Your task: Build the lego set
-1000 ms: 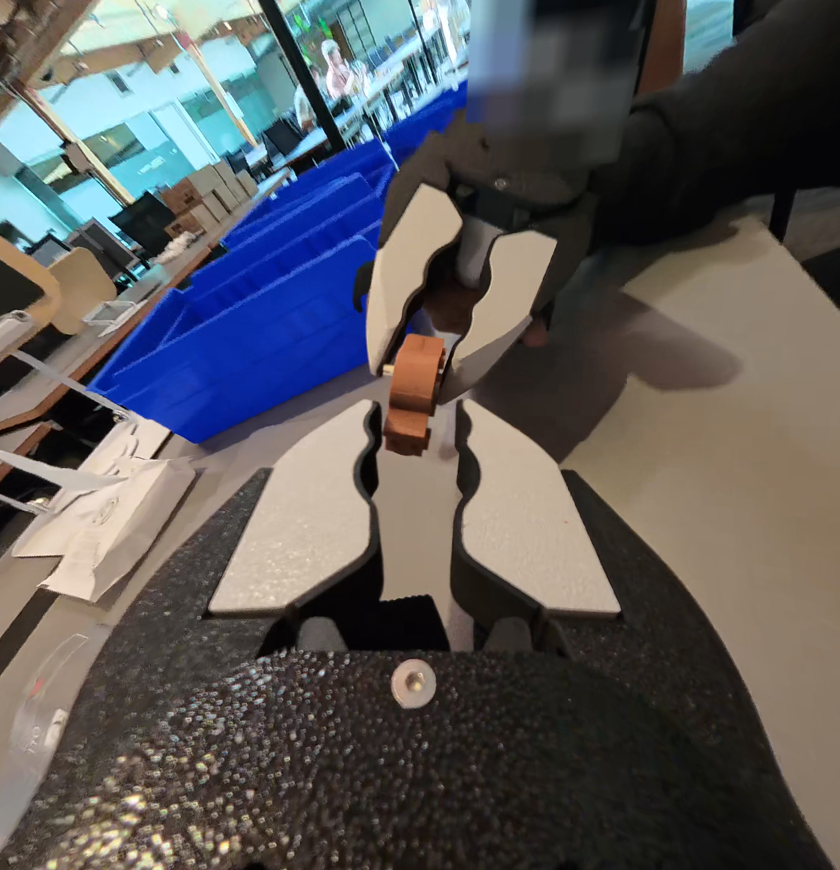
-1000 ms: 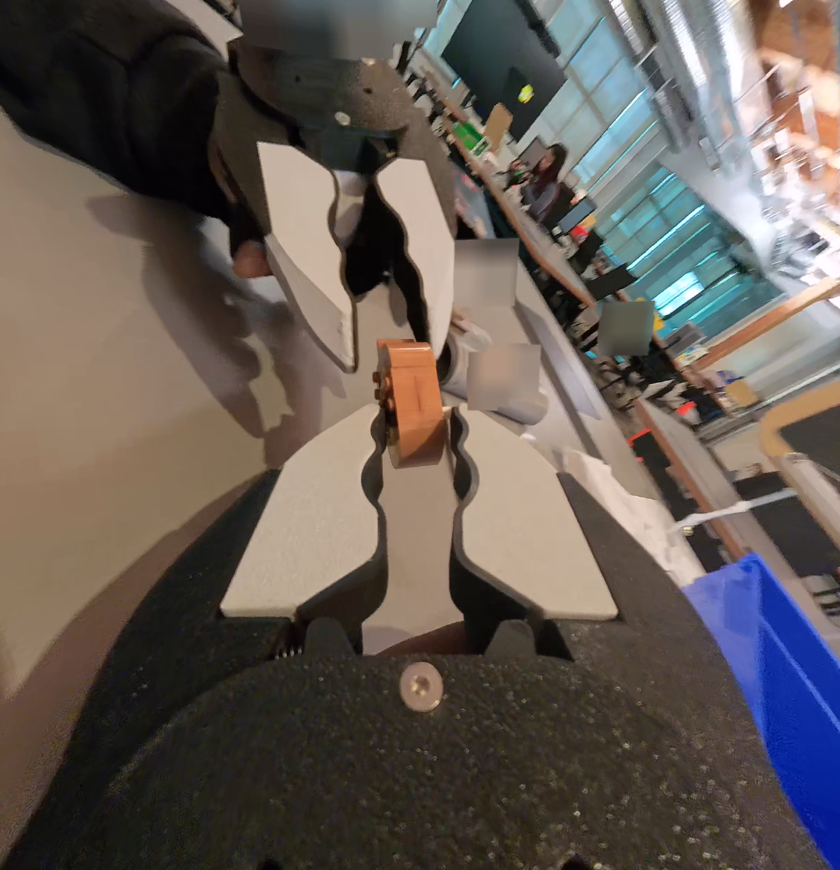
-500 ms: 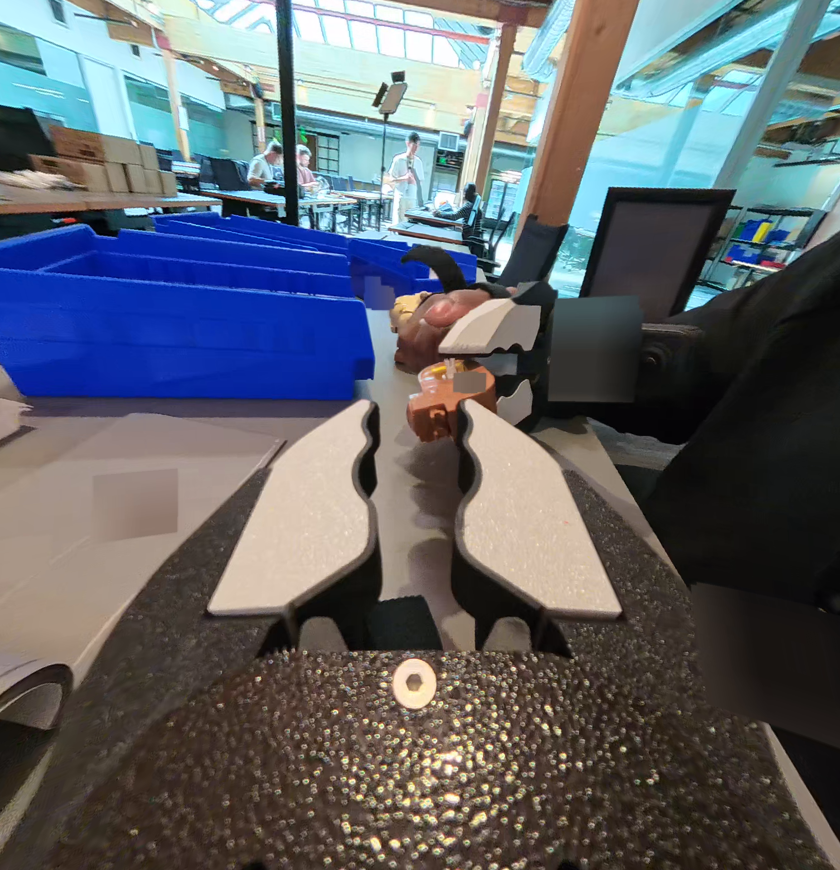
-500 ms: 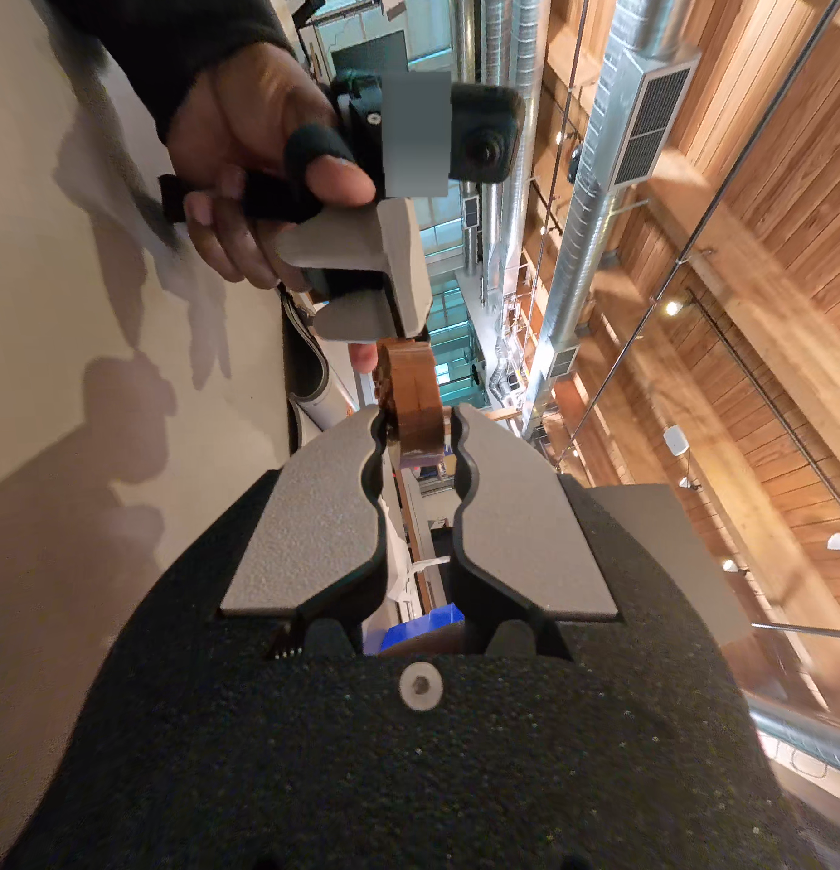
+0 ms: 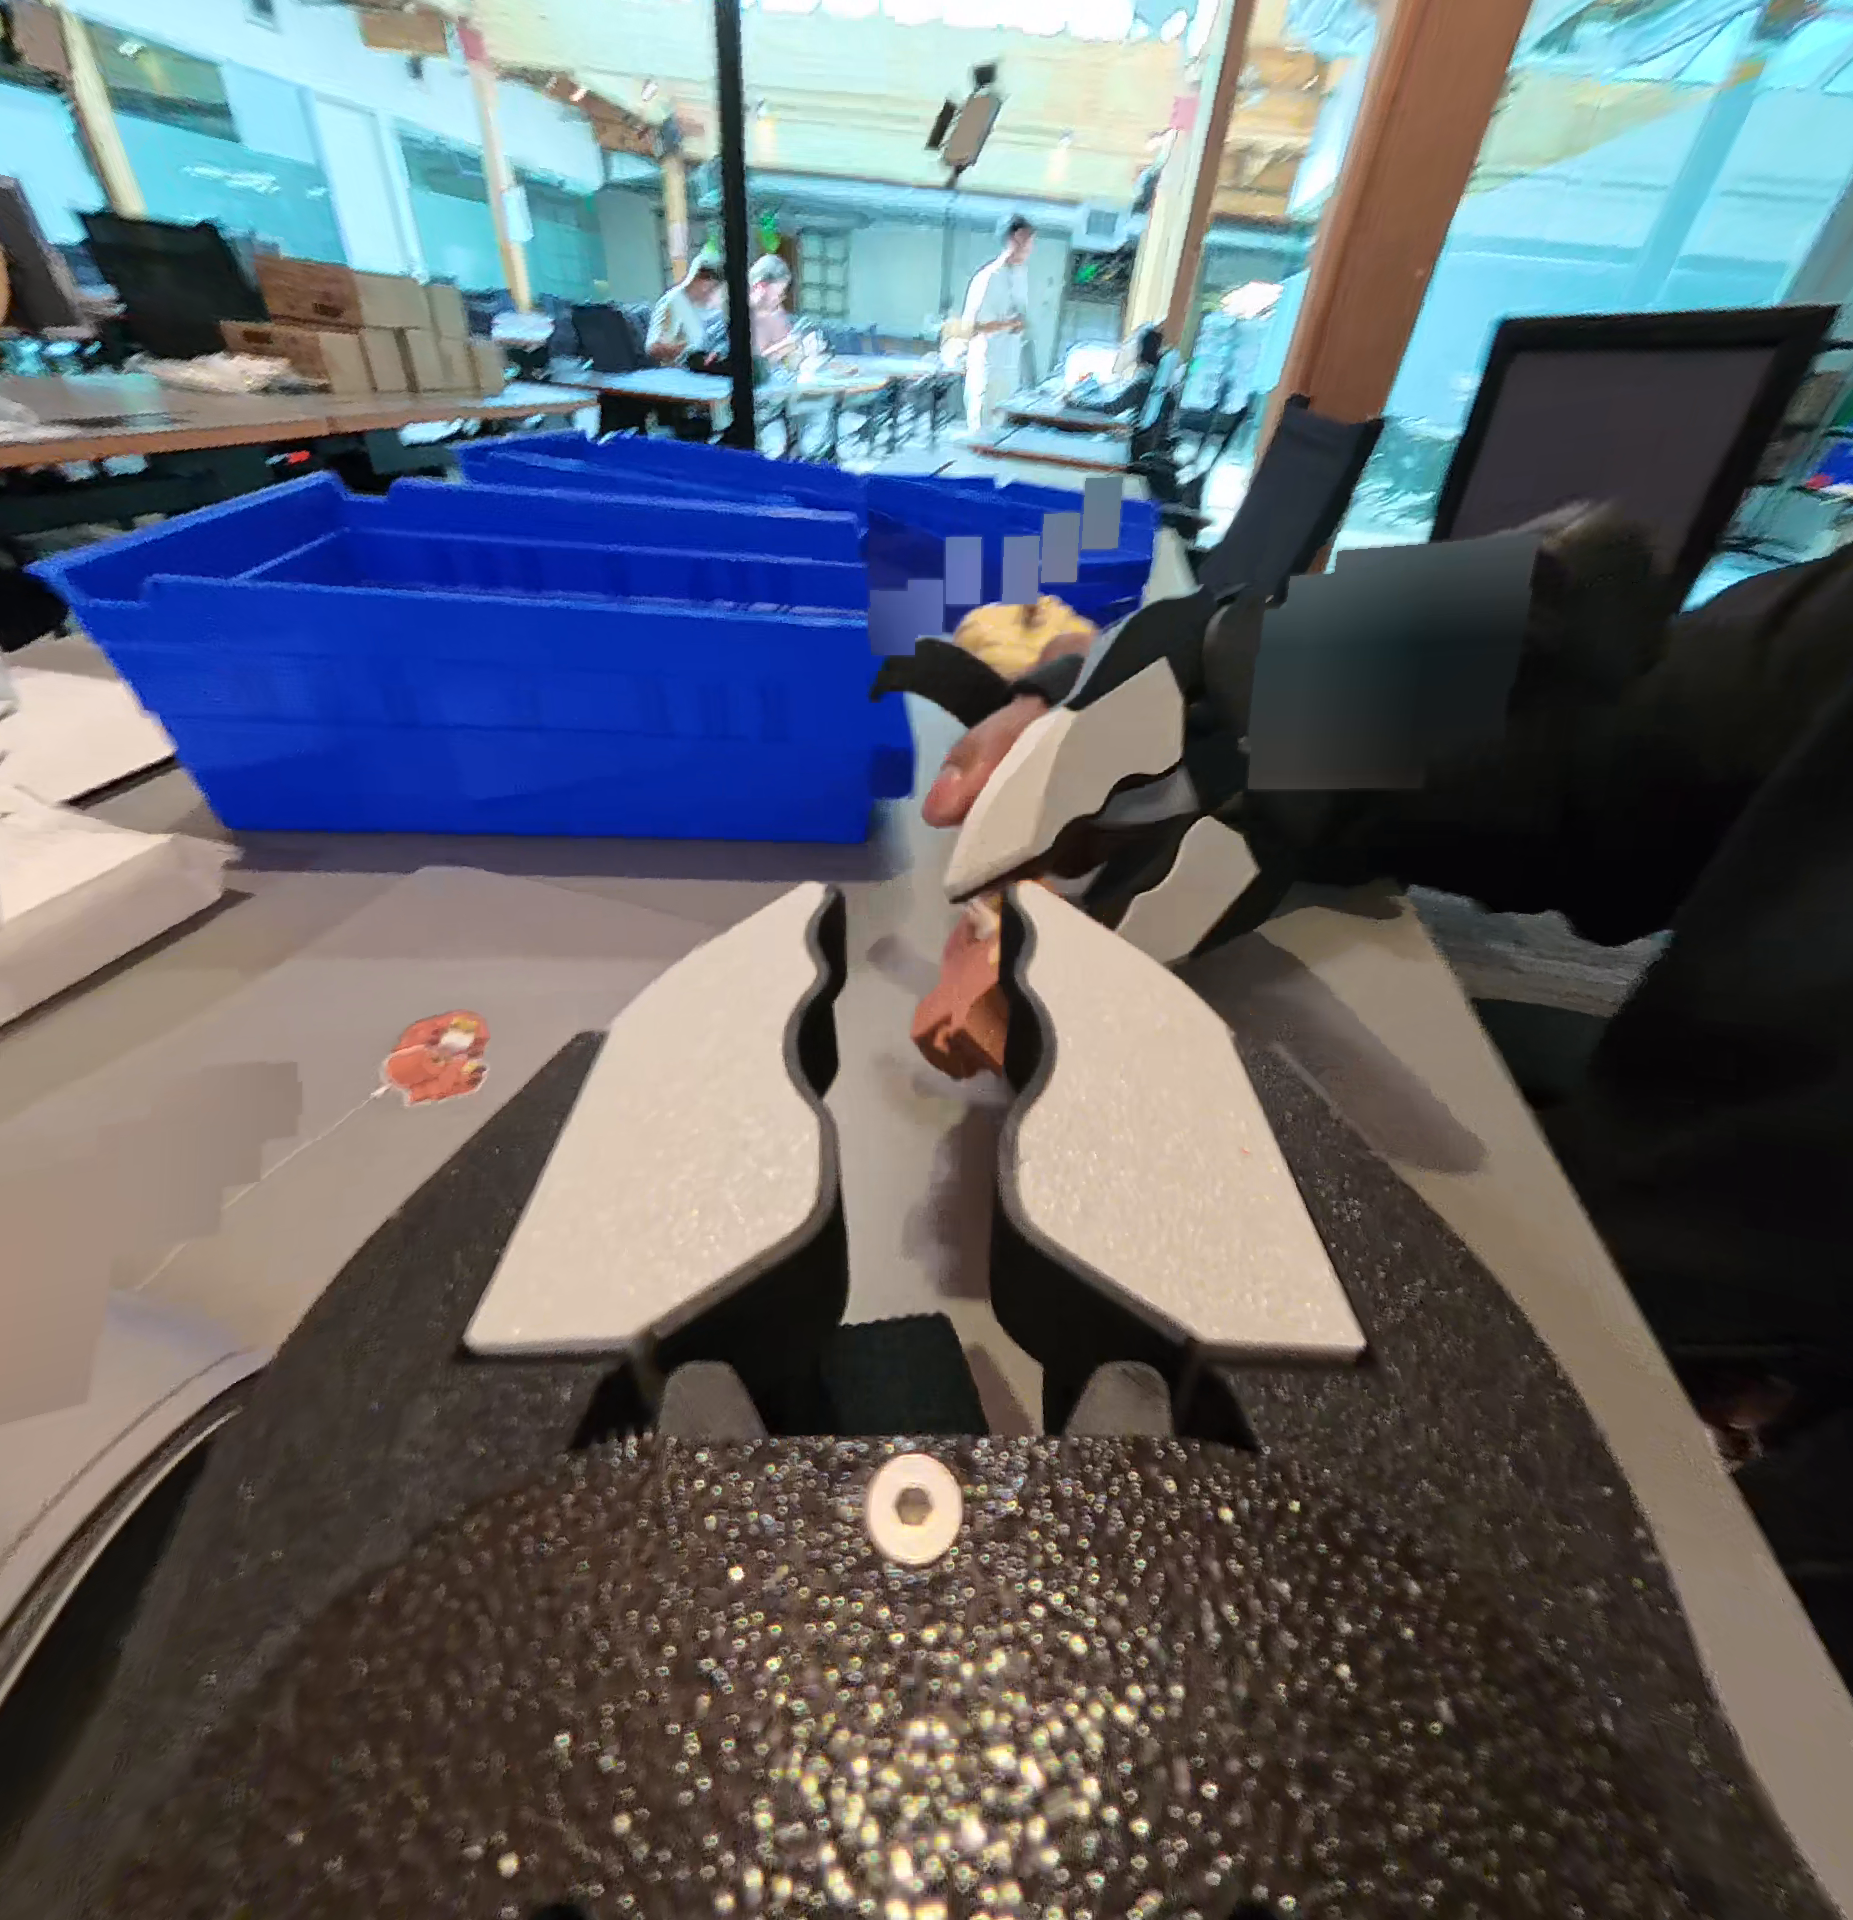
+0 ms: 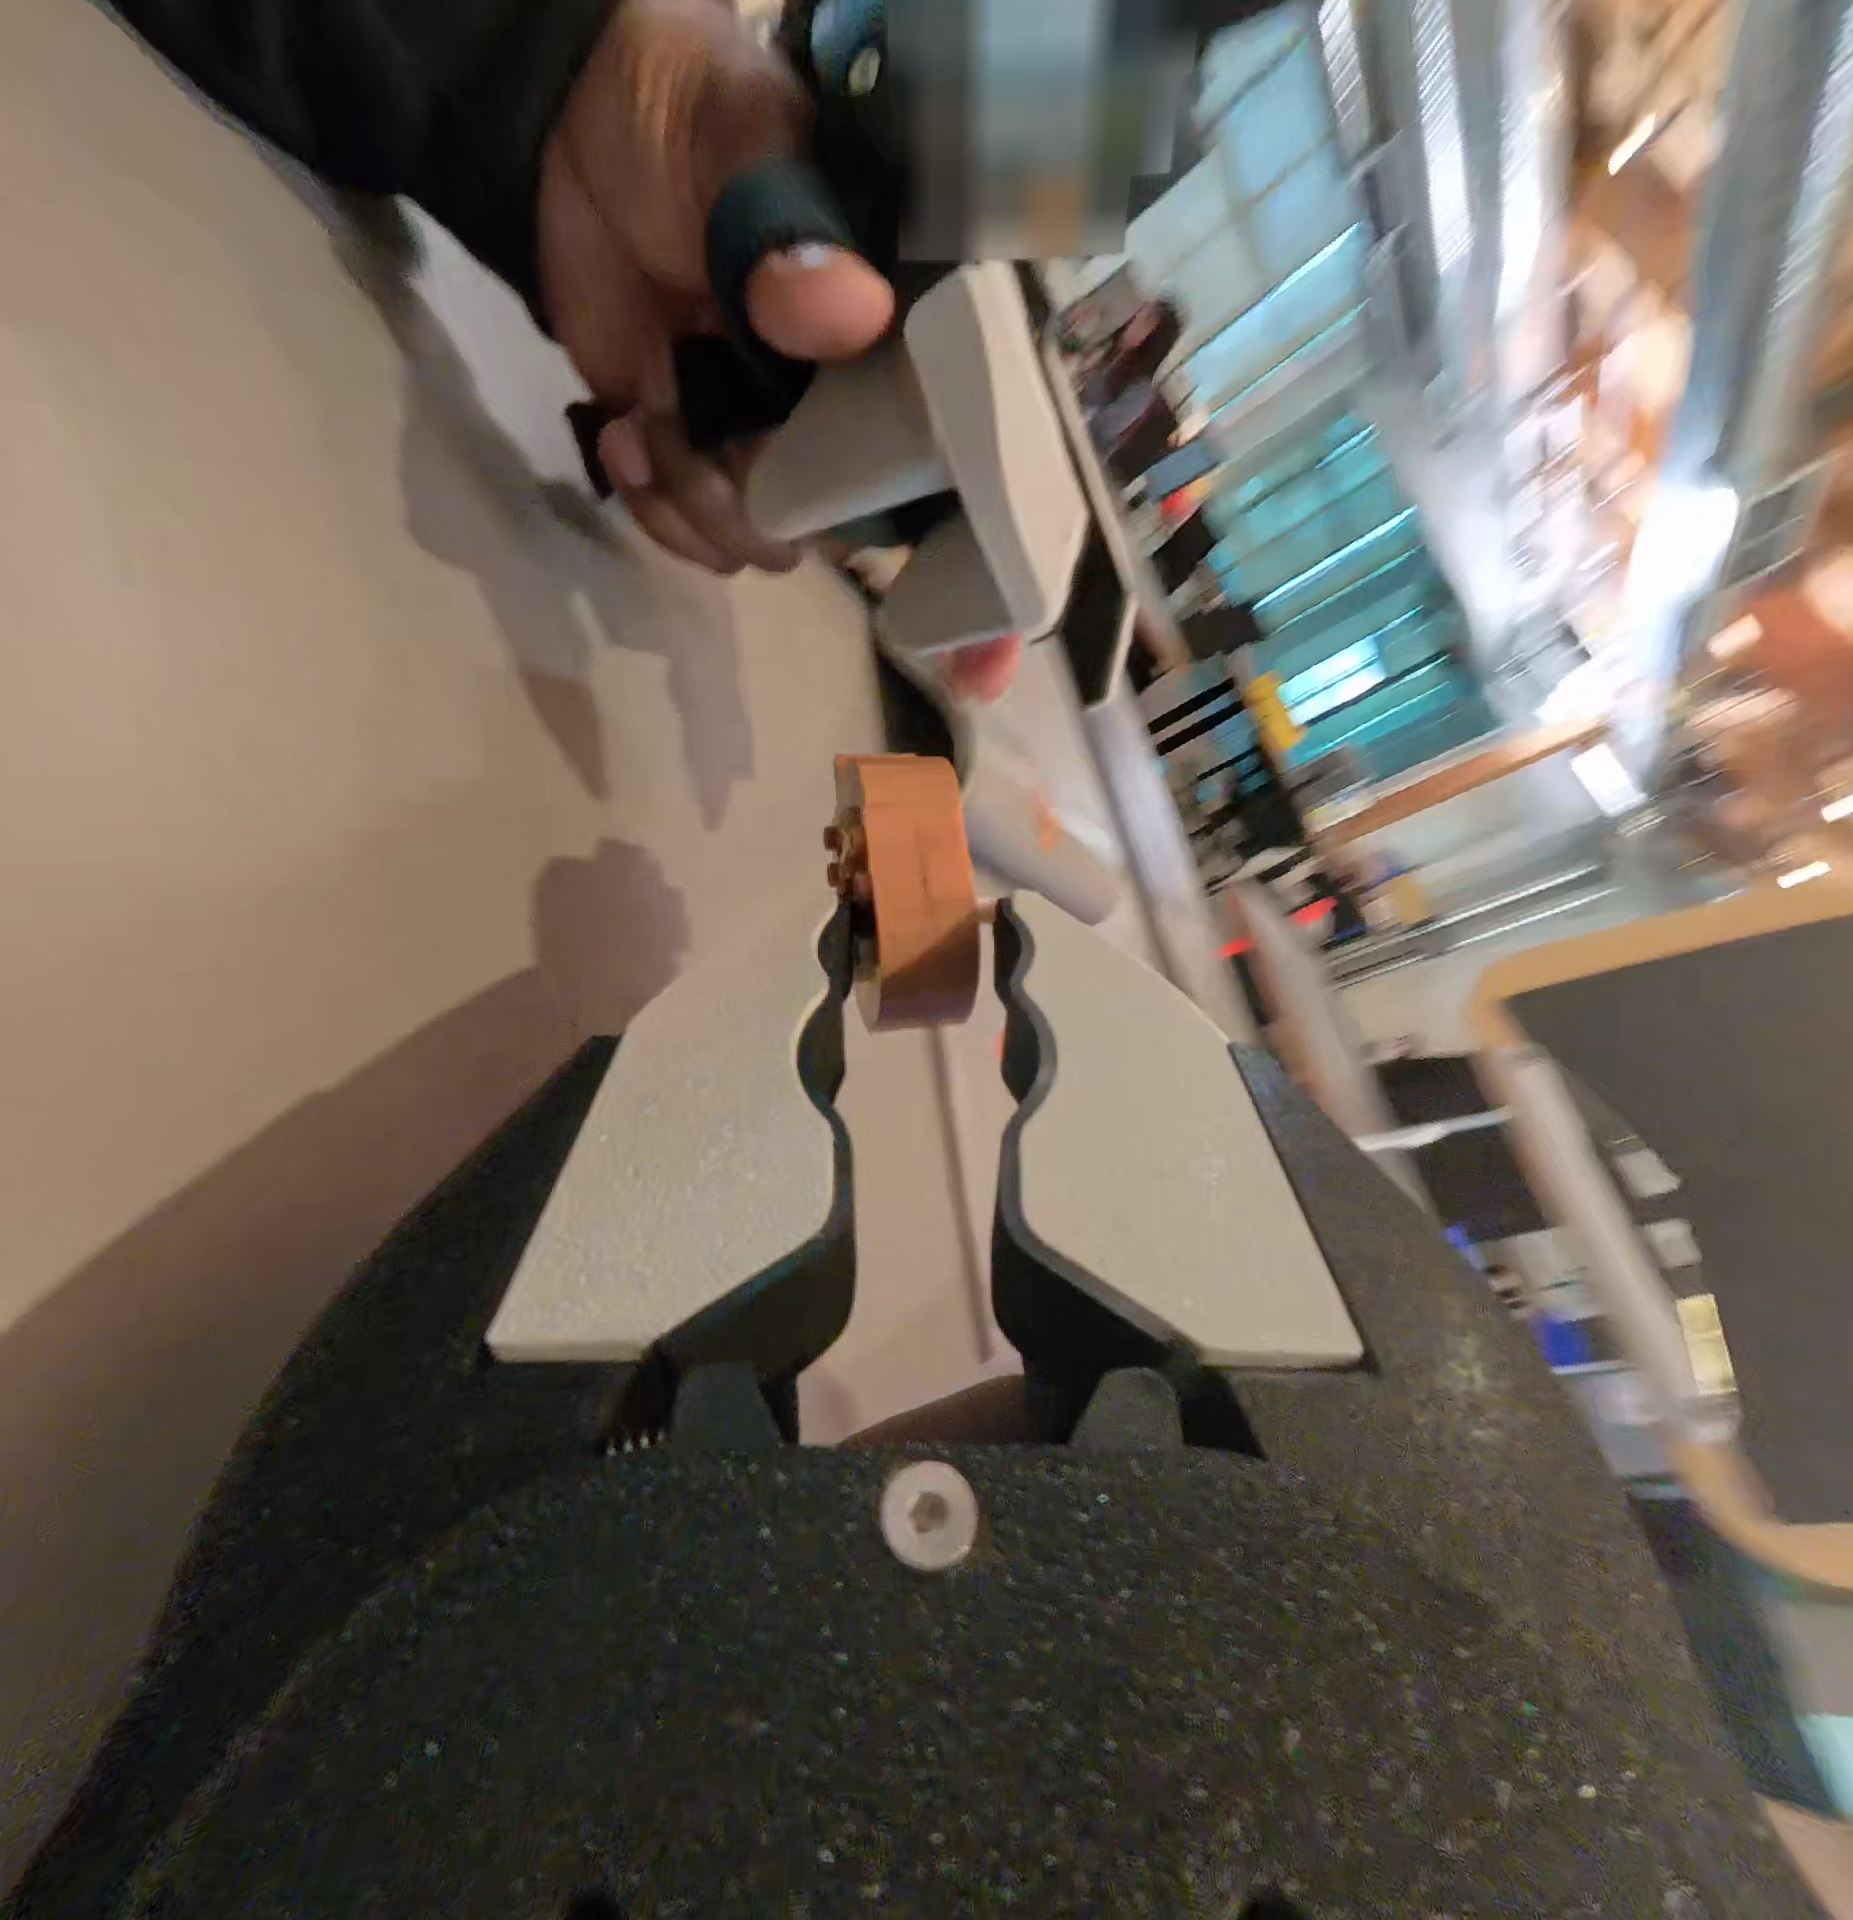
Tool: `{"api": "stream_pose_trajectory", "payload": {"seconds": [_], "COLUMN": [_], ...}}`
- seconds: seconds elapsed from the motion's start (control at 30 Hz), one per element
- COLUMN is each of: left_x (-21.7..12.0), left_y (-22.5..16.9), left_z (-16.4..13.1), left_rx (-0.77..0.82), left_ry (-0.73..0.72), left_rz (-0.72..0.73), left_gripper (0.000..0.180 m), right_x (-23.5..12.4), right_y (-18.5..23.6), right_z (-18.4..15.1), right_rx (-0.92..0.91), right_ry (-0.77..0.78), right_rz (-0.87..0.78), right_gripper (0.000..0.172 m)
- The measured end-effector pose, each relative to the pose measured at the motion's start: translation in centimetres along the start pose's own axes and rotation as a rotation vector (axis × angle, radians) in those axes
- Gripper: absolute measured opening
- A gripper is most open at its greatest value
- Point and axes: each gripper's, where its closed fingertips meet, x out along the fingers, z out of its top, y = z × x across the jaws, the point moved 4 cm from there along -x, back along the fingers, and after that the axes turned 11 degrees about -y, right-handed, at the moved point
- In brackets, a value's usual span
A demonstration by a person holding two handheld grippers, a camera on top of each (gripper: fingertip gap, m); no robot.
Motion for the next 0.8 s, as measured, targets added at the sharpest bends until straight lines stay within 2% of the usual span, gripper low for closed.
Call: {"api": "stream_pose_trajectory", "payload": {"seconds": [0.1,0.23,0.43,0.6,0.77,0.8], "left_x": [-0.2,-0.4,-0.2,0.1,0.3,0.3], "left_y": [1.4,2.1,1.9,1.3,1.1,1.3], "left_z": [-1.2,-2.3,-3.4,-4.0,-3.6,-3.3], "left_rx": [-0.034,-0.163,-0.283,-0.300,-0.250,-0.224], "left_ry": [0.104,0.139,0.197,0.249,0.234,0.224], "left_rz": [0.106,0.133,0.118,0.080,0.048,0.049], "left_gripper": [0.027,0.026,0.026,0.027,0.032,0.032], "right_x": [0.3,0.3,-0.3,-1.0,-2.1,-2.5], "right_y": [0.1,0.1,0.9,0.7,-0.1,-0.4], "right_z": [-1.4,-2.4,-4.7,-5.7,-5.6,-5.3], "right_rx": [0.224,0.609,0.907,0.926,0.813,0.807], "right_ry": [0.082,0.158,0.319,0.378,0.382,0.363], "right_rz": [0.051,0.141,0.222,0.215,0.173,0.156], "right_gripper": [0.025,0.025,0.025,0.026,0.064,0.066]}}
